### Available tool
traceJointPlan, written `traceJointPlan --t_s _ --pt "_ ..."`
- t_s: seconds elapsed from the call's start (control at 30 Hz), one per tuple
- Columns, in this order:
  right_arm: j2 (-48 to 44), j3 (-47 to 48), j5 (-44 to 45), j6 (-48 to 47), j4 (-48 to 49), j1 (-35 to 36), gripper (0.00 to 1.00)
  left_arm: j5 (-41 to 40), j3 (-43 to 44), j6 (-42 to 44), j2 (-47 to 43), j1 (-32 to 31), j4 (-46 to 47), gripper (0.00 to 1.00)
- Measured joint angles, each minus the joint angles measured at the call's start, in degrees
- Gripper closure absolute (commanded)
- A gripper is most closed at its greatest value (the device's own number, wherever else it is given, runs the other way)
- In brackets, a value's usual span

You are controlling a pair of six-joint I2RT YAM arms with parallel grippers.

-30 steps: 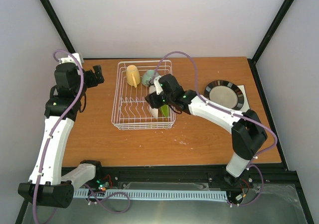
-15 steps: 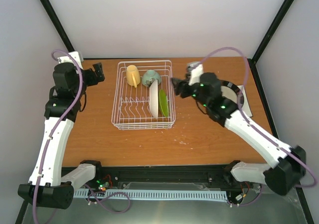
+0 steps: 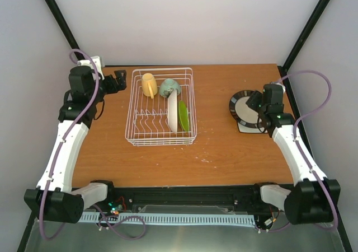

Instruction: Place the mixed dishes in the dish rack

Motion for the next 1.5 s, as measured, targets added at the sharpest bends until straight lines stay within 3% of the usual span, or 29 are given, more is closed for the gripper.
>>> traceJointPlan --t_s 0.3,0.77,1.5 --pt "6.7 -6.4 -12.6 5.8 -3.3 -12.8 0.34 2.1 -0.1 0.3 2.8 0.0 0.2 0.00" --pt "10.7 -13.9 -29.6 8.9 3.6 -27.5 0.36 2.8 -0.4 1.3 5.1 0.0 0.2 0.00" --pt "22.0 -18.4 -35.8 13.0 19.3 -30.8 0.43 2.3 -1.1 1.9 5.1 0.0 0.2 0.00"
